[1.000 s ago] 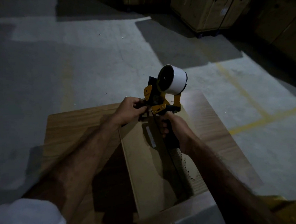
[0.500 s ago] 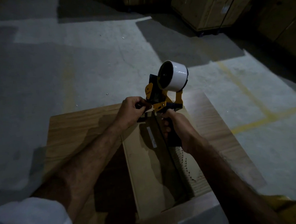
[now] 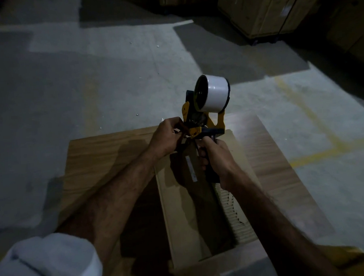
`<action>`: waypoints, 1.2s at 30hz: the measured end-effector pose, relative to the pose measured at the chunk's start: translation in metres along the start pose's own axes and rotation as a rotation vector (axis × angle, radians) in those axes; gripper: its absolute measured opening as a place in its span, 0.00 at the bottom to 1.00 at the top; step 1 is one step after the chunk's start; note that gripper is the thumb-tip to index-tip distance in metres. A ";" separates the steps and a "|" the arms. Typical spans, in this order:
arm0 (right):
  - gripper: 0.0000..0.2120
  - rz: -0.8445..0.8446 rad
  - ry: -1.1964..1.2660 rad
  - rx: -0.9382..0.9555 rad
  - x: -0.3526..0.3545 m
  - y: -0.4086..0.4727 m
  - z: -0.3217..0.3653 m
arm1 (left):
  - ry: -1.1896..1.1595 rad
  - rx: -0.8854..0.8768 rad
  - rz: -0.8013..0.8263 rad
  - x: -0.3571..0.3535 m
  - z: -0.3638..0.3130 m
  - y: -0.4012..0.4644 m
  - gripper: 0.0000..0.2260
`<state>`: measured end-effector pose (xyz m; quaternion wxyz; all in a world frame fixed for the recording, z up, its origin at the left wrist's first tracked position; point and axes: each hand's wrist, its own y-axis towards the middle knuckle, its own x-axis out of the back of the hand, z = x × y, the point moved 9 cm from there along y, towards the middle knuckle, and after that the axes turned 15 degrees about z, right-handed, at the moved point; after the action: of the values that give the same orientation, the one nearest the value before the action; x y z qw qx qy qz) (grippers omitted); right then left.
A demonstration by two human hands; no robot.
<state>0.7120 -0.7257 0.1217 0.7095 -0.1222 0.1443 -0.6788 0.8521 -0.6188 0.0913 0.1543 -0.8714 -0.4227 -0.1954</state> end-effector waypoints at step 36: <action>0.14 -0.014 -0.103 -0.016 -0.008 -0.019 -0.026 | 0.257 0.205 0.563 -0.019 0.034 0.045 0.09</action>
<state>0.6839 -0.7176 0.1049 0.7101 -0.1638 0.1122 -0.6755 0.8847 -0.6436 0.0477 0.3414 -0.9021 -0.1598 -0.2098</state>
